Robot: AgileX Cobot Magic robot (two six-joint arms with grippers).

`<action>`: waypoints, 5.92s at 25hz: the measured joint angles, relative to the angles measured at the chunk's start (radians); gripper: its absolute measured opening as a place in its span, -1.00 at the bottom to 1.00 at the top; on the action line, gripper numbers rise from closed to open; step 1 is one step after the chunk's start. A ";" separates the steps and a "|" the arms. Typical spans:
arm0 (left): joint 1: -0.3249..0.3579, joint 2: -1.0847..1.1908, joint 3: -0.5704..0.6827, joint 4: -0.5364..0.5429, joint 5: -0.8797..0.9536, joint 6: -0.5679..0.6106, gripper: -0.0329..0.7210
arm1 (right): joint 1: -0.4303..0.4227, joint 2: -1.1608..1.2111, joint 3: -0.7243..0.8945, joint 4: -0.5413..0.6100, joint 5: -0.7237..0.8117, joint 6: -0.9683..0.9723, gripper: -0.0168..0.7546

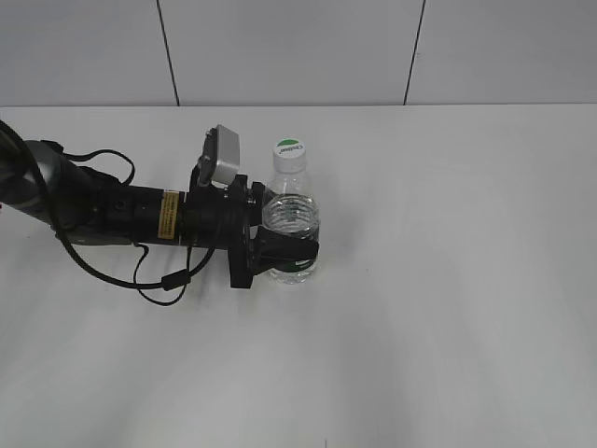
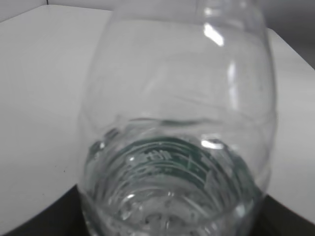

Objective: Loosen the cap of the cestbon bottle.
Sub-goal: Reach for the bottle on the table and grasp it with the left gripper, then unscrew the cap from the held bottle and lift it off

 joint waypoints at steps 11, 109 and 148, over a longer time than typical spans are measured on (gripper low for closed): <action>0.000 0.000 0.000 0.003 -0.001 0.000 0.17 | 0.000 0.506 -0.223 0.091 -0.012 -0.207 0.26; 0.003 -0.001 0.000 -0.010 -0.016 -0.002 0.17 | 0.625 1.785 -1.377 0.119 0.283 -0.274 -0.18; 0.013 0.000 0.000 0.021 -0.003 0.000 0.17 | 0.625 1.783 -1.391 0.150 0.273 -1.035 0.48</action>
